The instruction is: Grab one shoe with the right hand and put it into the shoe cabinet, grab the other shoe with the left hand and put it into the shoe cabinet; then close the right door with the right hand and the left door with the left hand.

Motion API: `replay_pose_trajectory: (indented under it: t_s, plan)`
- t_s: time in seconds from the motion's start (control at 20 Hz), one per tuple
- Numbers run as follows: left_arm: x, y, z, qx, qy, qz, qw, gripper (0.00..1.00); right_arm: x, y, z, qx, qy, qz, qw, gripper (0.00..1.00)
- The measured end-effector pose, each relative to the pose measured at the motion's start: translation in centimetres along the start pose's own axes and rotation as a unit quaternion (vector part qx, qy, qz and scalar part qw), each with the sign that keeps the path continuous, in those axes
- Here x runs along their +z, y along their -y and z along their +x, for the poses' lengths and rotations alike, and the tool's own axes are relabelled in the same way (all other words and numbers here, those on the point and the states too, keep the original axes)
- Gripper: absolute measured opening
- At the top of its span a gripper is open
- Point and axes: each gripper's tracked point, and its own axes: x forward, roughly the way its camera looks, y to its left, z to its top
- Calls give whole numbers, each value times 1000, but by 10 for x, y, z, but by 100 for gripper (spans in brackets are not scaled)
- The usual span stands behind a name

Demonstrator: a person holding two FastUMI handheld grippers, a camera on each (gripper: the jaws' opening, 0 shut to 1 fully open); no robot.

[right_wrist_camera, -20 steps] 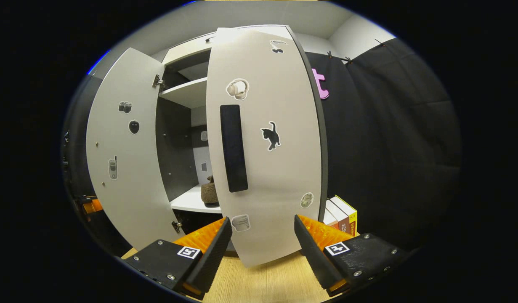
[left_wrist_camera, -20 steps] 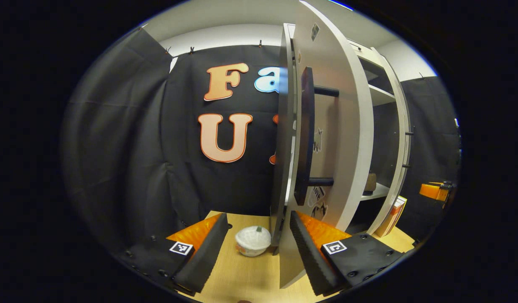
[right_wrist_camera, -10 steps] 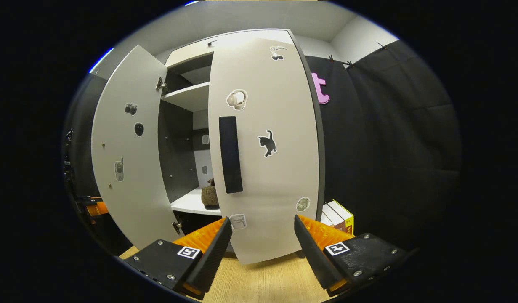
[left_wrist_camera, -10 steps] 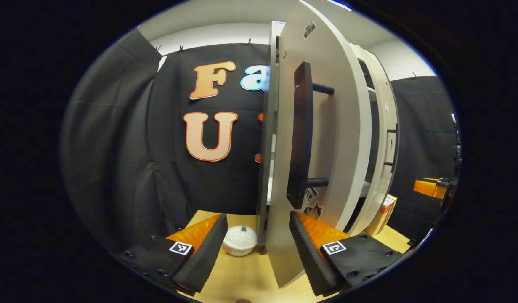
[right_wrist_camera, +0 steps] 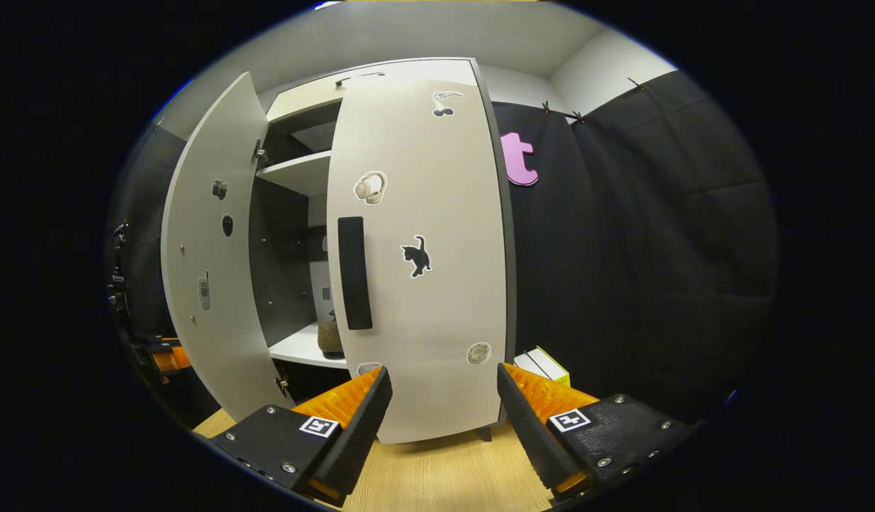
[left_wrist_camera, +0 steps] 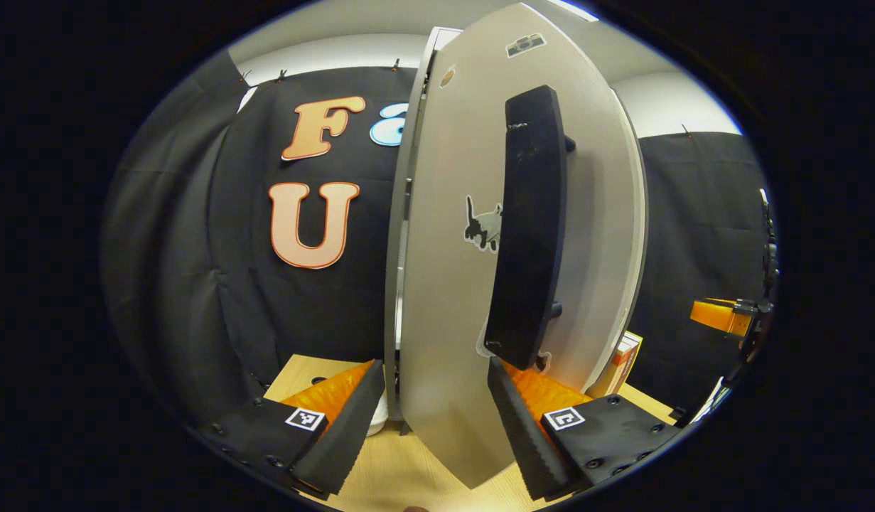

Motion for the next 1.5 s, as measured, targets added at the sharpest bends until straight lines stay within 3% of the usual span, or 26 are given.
replay_pose_trajectory:
  t_s: [0.25,0.45,0.9,1.5]
  plan:
    - [-5,21,22,-15,0,1,1000,94,-1,15,-1,-11,0,1,1000,92]
    - [-5,40,52,-22,1,11,1000,98,1,34,-3,-27,5,-2,1000,92]
    - [-4,60,110,-2,11,26,1000,96,0,69,-4,-51,7,-5,999,92]
    - [-3,64,139,30,-7,12,999,97,5,71,27,-23,1,-4,1000,92]
